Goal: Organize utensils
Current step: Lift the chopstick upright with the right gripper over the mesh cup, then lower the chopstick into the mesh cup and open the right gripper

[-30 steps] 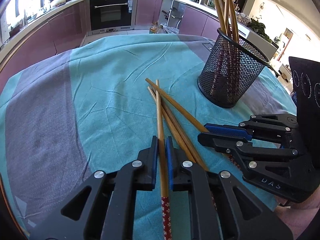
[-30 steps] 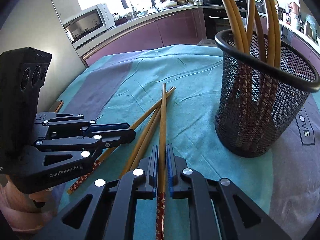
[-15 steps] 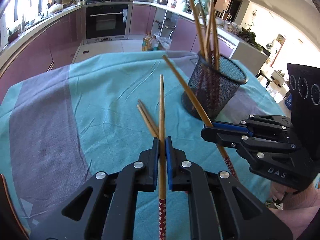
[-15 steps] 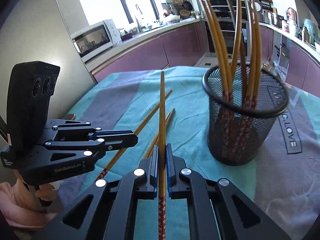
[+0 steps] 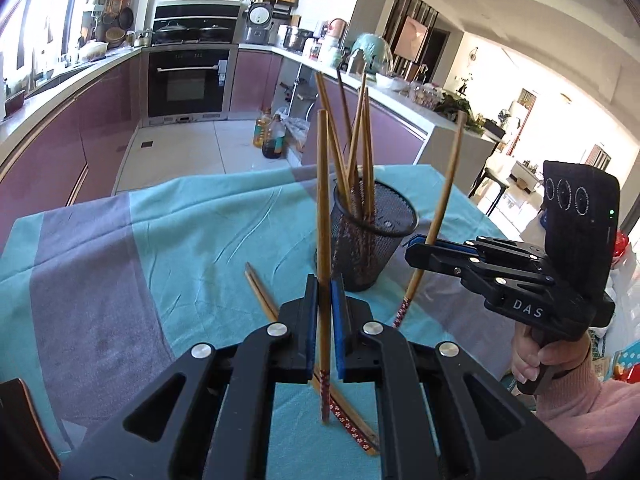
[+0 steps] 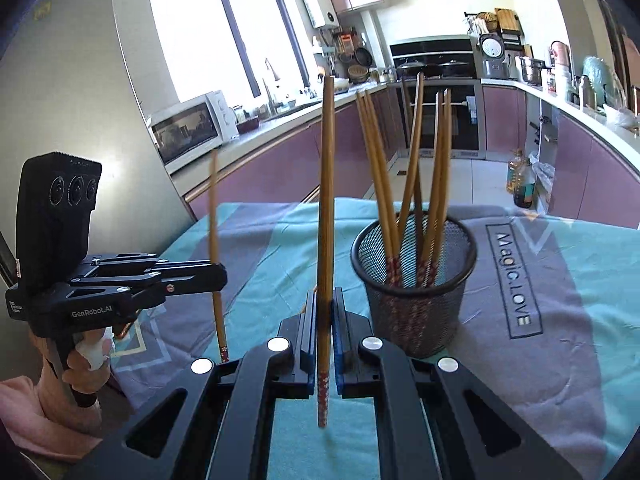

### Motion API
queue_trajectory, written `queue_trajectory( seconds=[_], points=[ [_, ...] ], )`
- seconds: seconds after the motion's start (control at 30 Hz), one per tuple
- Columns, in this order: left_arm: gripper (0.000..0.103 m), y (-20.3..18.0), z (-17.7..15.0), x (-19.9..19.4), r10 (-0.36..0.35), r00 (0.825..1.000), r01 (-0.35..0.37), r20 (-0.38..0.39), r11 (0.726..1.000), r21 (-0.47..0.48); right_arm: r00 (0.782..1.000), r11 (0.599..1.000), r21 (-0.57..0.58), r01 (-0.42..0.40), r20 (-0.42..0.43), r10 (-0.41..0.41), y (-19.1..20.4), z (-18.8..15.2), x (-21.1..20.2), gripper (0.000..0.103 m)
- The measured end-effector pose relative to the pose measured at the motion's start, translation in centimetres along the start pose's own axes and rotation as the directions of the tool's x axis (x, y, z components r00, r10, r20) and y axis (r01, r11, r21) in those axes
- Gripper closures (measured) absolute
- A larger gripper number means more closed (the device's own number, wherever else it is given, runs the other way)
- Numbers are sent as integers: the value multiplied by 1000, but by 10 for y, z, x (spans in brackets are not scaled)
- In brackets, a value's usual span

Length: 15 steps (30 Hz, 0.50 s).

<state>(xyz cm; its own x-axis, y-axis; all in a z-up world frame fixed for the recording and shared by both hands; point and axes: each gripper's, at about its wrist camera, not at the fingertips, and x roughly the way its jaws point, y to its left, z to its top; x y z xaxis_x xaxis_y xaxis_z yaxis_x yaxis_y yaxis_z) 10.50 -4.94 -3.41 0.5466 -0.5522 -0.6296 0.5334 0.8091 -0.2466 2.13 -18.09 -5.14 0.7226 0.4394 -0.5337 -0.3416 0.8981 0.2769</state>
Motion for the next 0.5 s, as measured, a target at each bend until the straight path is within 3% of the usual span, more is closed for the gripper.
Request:
queue_trajectory(
  seconds=[0.5],
  points=[
    [96, -19, 40, -15, -78, 991, 78, 105, 997, -2, 994, 999, -15, 38, 103, -36, -12, 31, -28, 97]
  ],
)
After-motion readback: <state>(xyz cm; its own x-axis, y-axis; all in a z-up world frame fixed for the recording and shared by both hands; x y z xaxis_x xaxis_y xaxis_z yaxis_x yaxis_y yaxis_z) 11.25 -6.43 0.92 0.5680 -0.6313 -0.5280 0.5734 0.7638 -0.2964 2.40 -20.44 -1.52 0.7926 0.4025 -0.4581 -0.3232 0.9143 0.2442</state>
